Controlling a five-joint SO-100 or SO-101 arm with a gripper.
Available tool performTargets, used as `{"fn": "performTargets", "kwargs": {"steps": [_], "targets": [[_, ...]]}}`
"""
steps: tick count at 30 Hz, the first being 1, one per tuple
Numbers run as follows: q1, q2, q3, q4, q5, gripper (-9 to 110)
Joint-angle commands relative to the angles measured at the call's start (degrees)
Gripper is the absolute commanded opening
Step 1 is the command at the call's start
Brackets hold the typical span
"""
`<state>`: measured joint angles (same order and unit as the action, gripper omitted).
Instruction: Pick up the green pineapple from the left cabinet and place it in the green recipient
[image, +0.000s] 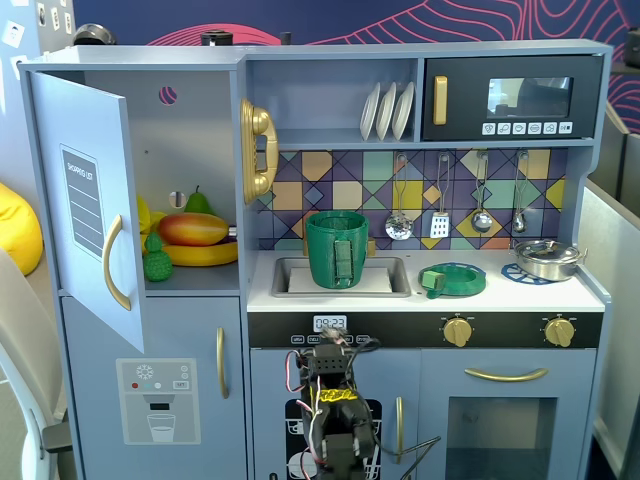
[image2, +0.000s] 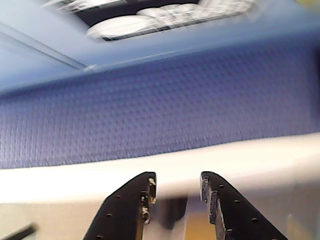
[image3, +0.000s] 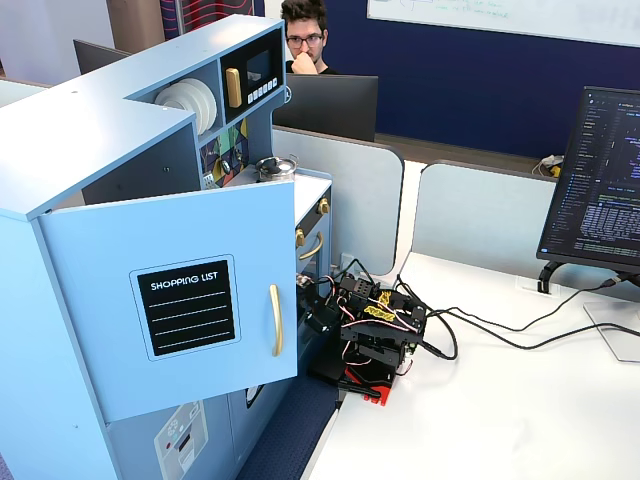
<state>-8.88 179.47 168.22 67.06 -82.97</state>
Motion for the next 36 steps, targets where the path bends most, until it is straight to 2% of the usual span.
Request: {"fn": "performTargets", "kwargs": {"steps": [1,8,15,22,30,36], "targets": [[-7.38,-4.31,-6.86,-20.30,-6.33,2],[-18.28,-12.66,-17.23,-42.45,-9.93,3],[-26.81,-19.95,-23.82,-53.26,-15.03,3],[-33.49,-22.76,-28.12,-55.20,-17.05,3],[-35.86,-29.88,-34.37,-58.27,-19.51,4],[-37.09,-34.80,-37.44,-61.52,-18.37,13]]}}
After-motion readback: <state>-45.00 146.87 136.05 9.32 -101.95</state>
